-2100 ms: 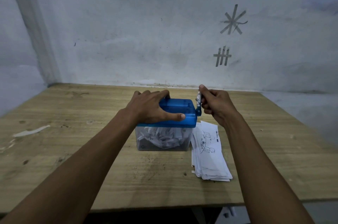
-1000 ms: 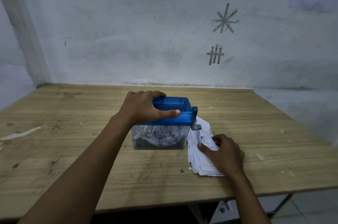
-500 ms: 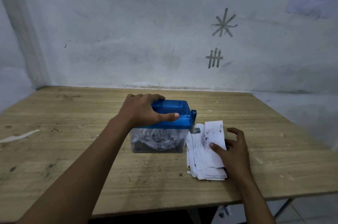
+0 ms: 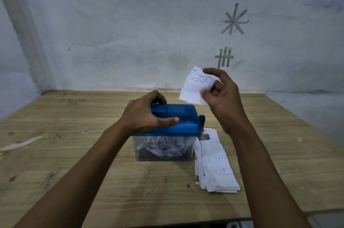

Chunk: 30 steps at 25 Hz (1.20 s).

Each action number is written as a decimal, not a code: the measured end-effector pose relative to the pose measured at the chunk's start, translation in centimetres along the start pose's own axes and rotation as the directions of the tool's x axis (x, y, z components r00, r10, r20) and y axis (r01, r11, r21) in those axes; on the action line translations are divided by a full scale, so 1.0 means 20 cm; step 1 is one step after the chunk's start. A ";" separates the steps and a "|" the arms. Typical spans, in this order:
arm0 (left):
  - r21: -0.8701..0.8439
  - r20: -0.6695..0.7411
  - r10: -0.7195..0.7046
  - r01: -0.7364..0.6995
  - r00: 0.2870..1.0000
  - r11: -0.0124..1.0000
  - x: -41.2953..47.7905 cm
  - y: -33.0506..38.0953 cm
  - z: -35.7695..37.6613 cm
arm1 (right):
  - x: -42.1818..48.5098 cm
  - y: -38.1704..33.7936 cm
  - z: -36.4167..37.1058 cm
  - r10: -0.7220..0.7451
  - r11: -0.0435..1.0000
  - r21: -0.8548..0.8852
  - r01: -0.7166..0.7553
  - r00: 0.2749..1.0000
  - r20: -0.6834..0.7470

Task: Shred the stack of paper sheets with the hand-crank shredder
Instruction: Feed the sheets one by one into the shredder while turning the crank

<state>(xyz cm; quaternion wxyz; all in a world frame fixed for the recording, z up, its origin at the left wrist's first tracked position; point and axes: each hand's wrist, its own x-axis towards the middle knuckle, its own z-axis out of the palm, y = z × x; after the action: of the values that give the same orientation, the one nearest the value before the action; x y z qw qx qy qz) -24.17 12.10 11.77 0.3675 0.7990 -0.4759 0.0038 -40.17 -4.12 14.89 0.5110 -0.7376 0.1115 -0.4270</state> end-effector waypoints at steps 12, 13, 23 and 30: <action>-0.210 -0.014 -0.017 0.014 1.000 0.978 0.03 -0.02 0.00 | 0.05 0.06 0.18 0.040 0.999 0.011 -0.043 0.984 0.172; -0.224 -0.017 -0.008 0.004 1.000 0.975 0.03 -0.02 0.00 | 0.04 0.06 0.18 0.051 0.998 0.014 -0.054 0.984 0.172; -0.248 -0.025 0.032 -0.037 0.999 0.968 0.02 -0.04 0.00 | 0.03 0.02 0.17 0.108 0.994 -0.003 -0.110 0.969 0.223; -0.264 -0.064 0.007 -0.024 0.998 0.964 0.03 -0.06 0.01 | -0.11 0.12 0.10 0.176 0.942 -0.286 -0.176 0.984 -0.026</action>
<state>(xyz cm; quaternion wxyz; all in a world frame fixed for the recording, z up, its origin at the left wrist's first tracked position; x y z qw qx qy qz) -22.99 11.82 11.16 0.4856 0.7386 -0.4665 -0.0320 -39.40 -2.60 11.60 0.4345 -0.7912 0.2377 -0.3589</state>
